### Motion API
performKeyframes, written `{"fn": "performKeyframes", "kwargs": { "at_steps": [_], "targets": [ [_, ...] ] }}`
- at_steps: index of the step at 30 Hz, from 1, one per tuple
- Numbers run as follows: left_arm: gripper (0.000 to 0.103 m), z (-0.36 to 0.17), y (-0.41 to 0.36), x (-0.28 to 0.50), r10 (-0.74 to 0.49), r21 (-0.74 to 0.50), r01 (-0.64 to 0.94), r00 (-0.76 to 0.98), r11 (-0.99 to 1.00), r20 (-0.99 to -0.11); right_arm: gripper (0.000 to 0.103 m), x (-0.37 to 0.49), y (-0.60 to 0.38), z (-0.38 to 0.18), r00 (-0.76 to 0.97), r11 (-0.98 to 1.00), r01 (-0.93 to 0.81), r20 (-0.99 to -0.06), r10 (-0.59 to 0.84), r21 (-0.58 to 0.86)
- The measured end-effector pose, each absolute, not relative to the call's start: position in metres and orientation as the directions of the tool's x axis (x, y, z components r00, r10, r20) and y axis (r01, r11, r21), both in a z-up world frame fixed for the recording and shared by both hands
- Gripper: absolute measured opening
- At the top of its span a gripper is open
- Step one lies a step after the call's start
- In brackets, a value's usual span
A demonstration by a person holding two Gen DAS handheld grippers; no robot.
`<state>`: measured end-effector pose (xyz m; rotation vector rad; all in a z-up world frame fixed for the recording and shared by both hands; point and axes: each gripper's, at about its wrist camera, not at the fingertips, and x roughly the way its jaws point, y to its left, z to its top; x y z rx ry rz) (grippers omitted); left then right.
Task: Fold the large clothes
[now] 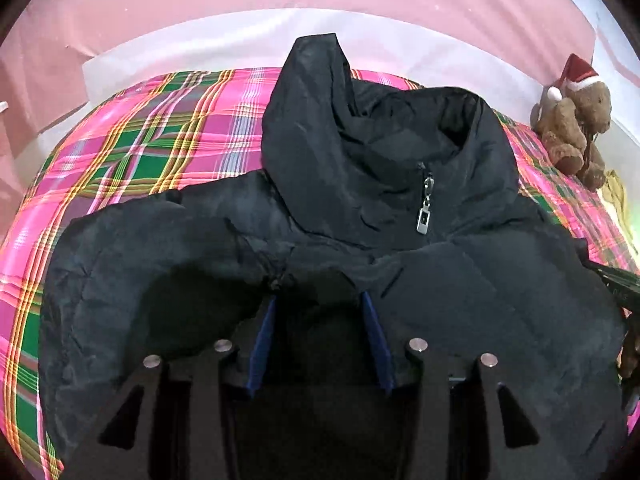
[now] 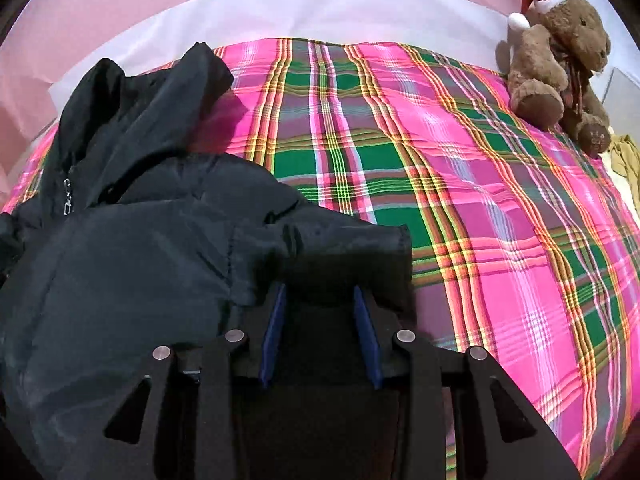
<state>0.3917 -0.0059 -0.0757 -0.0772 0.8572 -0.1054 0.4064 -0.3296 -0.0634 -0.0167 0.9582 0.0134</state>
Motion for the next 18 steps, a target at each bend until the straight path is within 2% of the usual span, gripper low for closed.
{"fn": "performKeyframes", "kwargs": {
  "at_steps": [5,9,13,18],
  "targets": [
    [0.046,-0.038,0.008,0.368,-0.176,-0.191,0.05,0.659,0.98,-0.731,0.035,0.384,-0.342,-0.025,0.62,0.998,0.014,-0.784,0.038,0.06],
    [0.046,-0.021,0.006,0.33,-0.187,-0.155,0.11,0.712,0.982,-0.677,0.035,0.337,-0.344,0.004,0.688,0.991,-0.024,-0.717,0.11,0.129],
    [0.047,-0.058,0.001,0.336,-0.154,-0.119,0.097,0.642,0.988,-0.751,0.035,0.326,-0.335,-0.021,0.639,0.994,-0.053,-0.761,0.108,0.096],
    [0.049,-0.07,-0.002,0.34,-0.149,-0.118,0.091,0.646,0.989,-0.749,0.035,0.338,-0.341,-0.056,0.568,0.991,-0.03,-0.813,0.124,0.13]
  ]
}}
